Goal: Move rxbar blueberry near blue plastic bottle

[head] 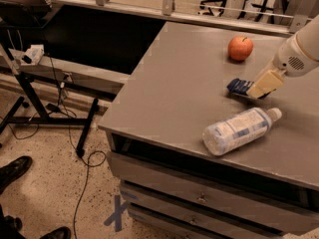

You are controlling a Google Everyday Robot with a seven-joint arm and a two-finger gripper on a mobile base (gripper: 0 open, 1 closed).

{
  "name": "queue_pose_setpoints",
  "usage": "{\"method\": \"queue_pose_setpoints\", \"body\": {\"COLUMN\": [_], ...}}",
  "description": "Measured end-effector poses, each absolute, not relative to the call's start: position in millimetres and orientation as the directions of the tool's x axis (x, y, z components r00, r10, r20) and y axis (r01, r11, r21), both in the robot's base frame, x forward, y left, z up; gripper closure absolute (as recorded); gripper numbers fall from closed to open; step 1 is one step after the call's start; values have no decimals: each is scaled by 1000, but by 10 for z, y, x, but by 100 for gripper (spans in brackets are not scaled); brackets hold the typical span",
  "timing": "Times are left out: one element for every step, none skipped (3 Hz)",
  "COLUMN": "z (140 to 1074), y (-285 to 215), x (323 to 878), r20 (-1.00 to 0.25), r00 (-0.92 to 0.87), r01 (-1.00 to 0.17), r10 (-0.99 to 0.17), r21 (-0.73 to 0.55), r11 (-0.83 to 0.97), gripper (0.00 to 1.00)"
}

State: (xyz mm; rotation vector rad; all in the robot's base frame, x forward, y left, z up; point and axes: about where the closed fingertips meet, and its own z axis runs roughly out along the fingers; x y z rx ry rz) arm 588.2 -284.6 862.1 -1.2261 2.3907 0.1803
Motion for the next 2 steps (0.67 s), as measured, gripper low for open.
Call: {"method": "queue_pose_setpoints", "body": {"z": [8515, 8470], "y": [-2830, -2758], "x": [5750, 5658], "r20": [-429, -419], "r00": [-549, -583], "r01": [-781, -767], "r10": [-717, -696], "r21": [-41, 1], "r11": [623, 642], "gripper": [82, 59]}}
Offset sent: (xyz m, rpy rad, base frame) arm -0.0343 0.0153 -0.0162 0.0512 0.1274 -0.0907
